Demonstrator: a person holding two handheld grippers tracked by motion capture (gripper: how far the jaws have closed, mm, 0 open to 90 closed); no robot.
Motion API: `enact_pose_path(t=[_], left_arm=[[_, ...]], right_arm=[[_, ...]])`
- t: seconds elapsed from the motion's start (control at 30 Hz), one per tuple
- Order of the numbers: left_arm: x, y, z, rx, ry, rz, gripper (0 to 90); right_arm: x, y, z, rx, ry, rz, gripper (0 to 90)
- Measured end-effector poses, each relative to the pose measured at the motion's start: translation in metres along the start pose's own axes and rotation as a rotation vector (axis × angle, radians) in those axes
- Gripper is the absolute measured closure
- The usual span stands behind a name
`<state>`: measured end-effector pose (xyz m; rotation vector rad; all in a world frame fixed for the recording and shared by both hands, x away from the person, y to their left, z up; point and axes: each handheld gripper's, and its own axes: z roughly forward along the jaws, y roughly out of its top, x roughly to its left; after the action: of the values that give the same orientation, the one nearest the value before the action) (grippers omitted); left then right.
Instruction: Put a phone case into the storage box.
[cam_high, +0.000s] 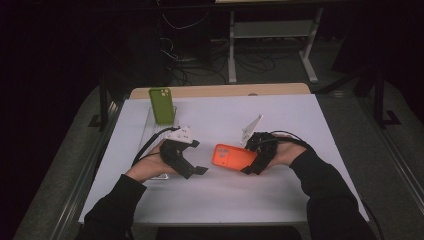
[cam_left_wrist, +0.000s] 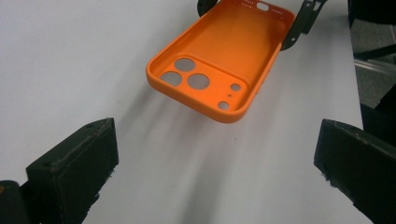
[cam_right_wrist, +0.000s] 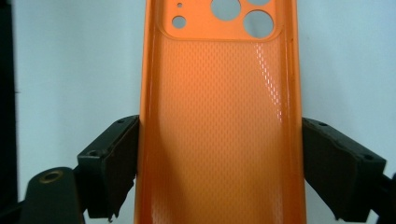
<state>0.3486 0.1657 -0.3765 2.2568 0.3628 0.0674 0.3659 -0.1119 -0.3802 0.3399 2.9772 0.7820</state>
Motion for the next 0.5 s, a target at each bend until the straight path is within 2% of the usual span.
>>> enact_pose_path(t=[0.13,0.3,0.43,0.5], left_arm=[[-0.001,0.009,0.003,0.006,-0.009,0.022,0.0],[0.000,0.020,0.003,0.006,-0.043,0.073,0.0],[0.002,0.027,0.005,0.004,-0.077,0.089,0.0],[0.001,0.027,0.009,0.021,-0.094,0.077,0.0]], right_arm=[[-0.002,0.002,-0.008,-0.018,0.051,-0.030,15.6],[-0.002,0.006,-0.012,-0.011,0.060,-0.063,15.6],[-0.002,0.008,-0.011,-0.006,0.060,-0.074,15.6],[0.000,0.008,-0.009,0.000,0.062,-0.081,15.6]])
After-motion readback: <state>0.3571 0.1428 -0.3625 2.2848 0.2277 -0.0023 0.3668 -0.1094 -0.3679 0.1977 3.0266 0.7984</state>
